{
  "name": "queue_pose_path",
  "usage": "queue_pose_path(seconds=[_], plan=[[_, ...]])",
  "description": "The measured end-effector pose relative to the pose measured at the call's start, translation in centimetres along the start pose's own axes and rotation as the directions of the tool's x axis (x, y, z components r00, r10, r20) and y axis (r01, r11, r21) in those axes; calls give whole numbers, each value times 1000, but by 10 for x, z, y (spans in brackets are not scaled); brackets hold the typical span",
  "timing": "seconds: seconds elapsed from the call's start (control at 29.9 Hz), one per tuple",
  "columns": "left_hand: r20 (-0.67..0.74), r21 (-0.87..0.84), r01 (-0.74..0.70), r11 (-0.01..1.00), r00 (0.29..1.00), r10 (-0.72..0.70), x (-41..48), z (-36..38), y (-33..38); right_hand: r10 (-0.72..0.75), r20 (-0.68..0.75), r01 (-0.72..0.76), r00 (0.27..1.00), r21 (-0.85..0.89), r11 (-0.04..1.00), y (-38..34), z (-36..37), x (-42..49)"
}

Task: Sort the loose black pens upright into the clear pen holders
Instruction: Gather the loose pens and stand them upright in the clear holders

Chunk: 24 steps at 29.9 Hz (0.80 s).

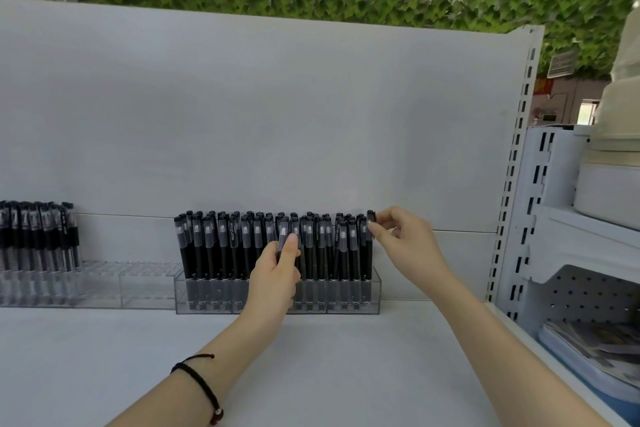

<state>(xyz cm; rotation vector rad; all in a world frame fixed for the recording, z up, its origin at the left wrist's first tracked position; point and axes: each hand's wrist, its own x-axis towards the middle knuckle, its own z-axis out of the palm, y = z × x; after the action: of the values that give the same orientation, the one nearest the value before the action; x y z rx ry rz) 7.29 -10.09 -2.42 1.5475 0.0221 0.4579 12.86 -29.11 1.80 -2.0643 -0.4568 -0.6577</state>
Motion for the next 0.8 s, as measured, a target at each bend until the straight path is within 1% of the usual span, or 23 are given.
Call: queue_pose_path(seconds=[0.07,0.13,0.2,0.3,0.37,0.44,0.5,0.6,0.67,0.77,0.8], plan=[[28,-53,36,998,999,-34,2,0,0,21,45,-20,999,-25,1000,1,1,0],[49,-93,90,992,995,-86,4,1,1,50,67,-50,996,-12,999,2,1,1],[60,-91,113,989,992,-108,4,2,2,55,56,-53,997,-35,998,3,0,1],[61,-74,95,993,994,-90,2,3,2,44,19,-41,999,-125,991,0,1,-4],[54,-66,91,994,995,-87,2,3,2,-20,-55,13,998,-131,991,-4,2,-5],[54,-51,81,995,995,-78,2,4,2,-127,-67,116,990,-148,982,-8,3,-3],[60,-40,63,997,996,-60,1,5,3,-226,9,223,974,-213,951,-11,7,2],[70,-27,41,999,997,-39,0,6,2,-329,136,356,934,-340,871,-12,15,6],[71,-15,31,999,997,-29,0,5,2,-343,137,370,929,-371,852,-12,16,8],[62,-10,25,1000,998,-24,-1,3,2,-310,73,313,948,-394,864,-8,9,11],[61,-13,24,1000,998,-24,-1,3,2,-298,72,303,952,-385,872,-7,8,11]])
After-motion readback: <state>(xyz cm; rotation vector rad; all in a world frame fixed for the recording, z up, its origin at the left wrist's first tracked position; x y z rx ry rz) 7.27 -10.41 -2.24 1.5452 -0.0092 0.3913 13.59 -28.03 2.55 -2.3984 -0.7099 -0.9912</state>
